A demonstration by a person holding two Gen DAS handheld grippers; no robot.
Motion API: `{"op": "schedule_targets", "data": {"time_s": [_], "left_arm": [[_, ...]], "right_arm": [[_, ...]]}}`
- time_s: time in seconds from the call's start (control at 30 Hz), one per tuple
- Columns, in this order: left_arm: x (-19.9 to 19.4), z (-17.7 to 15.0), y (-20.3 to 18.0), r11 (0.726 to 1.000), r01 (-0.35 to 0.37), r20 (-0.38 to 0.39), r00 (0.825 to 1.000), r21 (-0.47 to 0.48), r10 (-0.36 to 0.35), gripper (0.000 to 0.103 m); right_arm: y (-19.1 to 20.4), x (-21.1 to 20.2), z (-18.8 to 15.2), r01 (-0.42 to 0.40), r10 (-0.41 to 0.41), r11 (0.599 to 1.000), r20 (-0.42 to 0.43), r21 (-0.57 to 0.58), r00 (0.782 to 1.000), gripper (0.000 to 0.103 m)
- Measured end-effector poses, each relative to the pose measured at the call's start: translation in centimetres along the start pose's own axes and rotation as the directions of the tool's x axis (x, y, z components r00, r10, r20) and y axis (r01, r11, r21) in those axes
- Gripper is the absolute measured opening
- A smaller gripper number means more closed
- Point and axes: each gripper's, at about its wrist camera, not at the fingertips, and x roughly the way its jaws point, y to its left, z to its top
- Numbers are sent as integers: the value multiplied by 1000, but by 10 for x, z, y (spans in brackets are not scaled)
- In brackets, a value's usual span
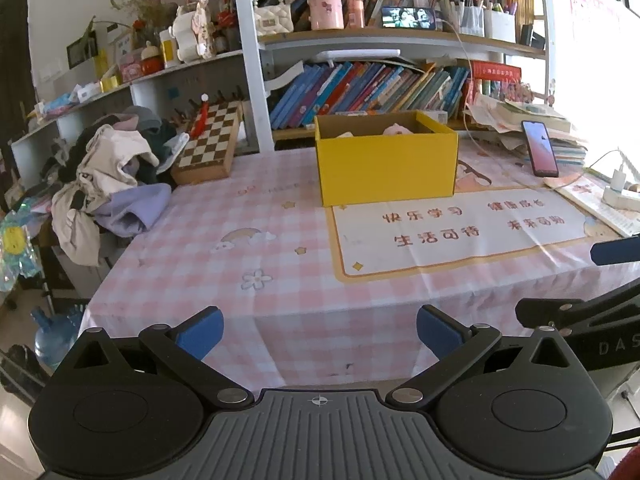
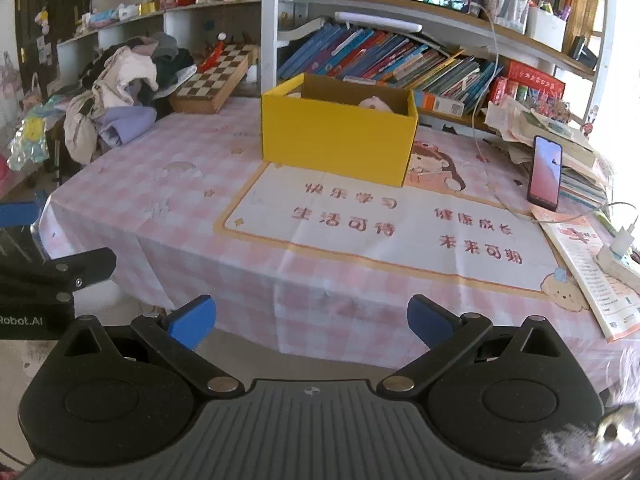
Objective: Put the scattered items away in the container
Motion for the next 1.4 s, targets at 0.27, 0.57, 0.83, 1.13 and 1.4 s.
{"op": "schedule_targets", "data": {"time_s": [0.27, 0.57, 0.83, 1.13, 1.4], "left_arm": [[2, 0, 1, 1000, -7, -18, 1000, -11, 7, 103], [1, -1, -3, 1000, 13, -13, 1000, -4, -13, 103], [6, -1, -11, 999, 29, -36, 999, 27, -28, 103], [7, 0, -16, 998, 45, -35, 998, 39, -44, 103], [8, 0, -20, 997, 55, -41, 998, 44, -54, 103]], "right_arm": [[0, 1, -1, -11, 11, 1000, -12, 6, 1000, 103], [-2, 0, -1, -11, 11, 1000, -13, 8, 1000, 103], [-8, 0, -2, 4, -3, 999, -11, 35, 1000, 103], [-13, -1, -4, 15, -14, 998, -16, 56, 1000, 103], [-15, 1, -6, 18, -16, 998, -35, 60, 999, 103]]}}
